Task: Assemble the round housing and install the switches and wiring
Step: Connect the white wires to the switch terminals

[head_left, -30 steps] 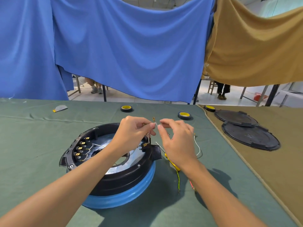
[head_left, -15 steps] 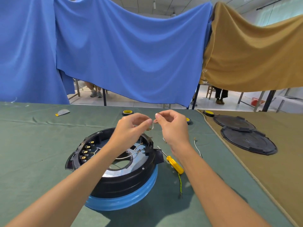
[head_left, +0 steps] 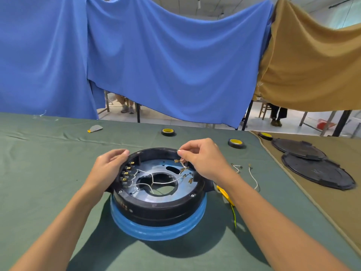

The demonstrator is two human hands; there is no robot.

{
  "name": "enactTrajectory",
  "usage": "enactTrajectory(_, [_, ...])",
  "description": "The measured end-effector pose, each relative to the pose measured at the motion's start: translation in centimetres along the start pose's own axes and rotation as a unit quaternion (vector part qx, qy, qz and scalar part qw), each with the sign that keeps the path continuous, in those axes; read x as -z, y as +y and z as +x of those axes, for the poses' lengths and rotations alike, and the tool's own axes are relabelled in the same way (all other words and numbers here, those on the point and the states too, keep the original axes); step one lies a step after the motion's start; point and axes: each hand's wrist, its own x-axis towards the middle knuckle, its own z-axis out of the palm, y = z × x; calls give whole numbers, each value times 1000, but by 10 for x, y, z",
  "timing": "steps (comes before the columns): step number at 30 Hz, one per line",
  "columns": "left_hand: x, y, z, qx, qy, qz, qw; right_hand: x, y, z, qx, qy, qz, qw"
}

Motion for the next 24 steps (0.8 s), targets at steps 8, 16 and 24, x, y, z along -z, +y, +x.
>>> enactTrajectory(8, [-10,-6,-9,43,-34,-16,998,-31,-12,4,9,-88,-42,995])
enactTrajectory(16, [-21,-4,-15,51,-12,-27,998,-52,-19,19,-13,-164,-113,980])
enactTrajectory(24, [-25,-1,-28,53,26,-67,996,-65,-11,33,-35,-159,-83,983])
